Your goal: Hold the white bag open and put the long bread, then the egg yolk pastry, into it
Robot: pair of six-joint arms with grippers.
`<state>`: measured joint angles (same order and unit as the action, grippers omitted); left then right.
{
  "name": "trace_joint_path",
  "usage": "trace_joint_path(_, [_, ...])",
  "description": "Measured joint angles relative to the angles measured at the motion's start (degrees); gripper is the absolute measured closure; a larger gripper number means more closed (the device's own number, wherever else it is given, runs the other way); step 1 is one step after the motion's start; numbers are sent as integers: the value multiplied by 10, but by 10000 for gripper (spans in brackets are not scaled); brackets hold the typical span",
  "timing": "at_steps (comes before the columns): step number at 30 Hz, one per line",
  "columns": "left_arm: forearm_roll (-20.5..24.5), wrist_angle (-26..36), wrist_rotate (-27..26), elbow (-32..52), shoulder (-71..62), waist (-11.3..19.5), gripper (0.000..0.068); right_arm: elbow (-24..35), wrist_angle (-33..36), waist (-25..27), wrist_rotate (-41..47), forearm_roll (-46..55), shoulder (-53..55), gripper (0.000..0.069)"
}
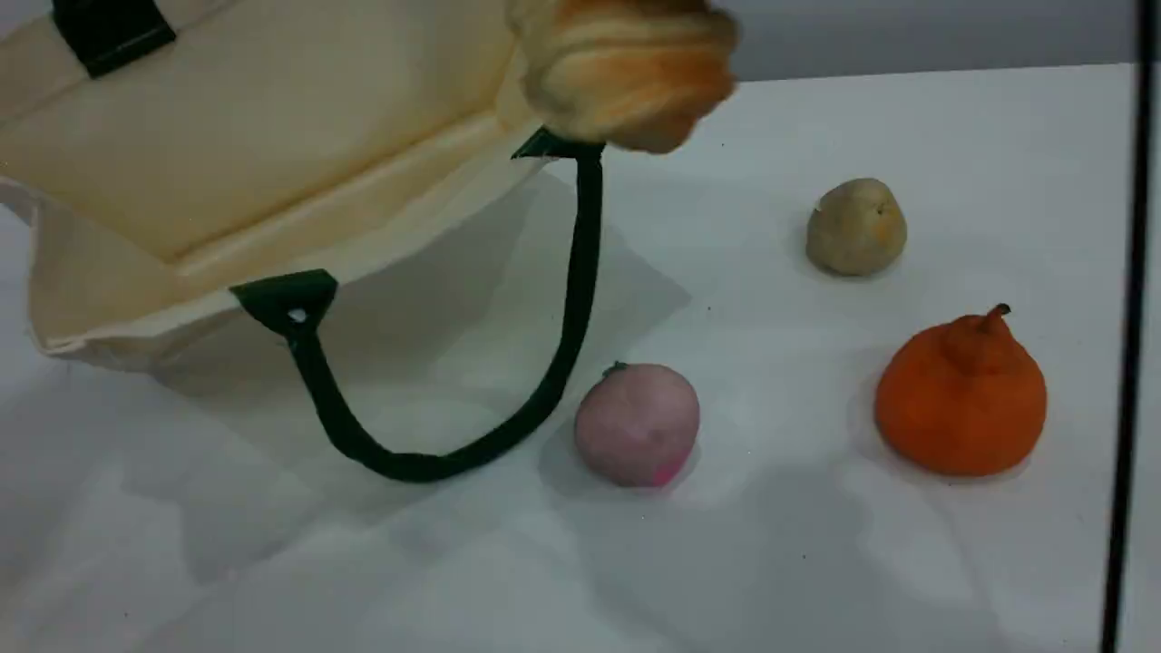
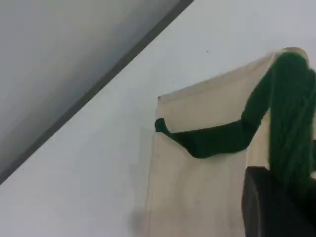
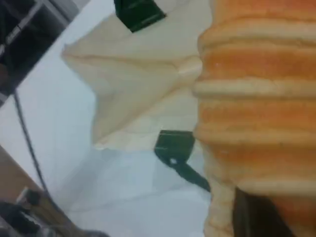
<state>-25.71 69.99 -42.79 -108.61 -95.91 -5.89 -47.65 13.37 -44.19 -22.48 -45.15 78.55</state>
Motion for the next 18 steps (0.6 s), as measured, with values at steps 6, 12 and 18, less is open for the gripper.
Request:
trace_joint_path(6, [1,0,0,0,0,0,603,-58,0,0,-6,1,93,572])
trace_joint_path(12, [1,0,0,0,0,0,603,-126,7,0,-5,-18,173,576])
trace_joint_path(18, [1,0,2,0,0,0,603,-183,11,1,1,-46,233,576])
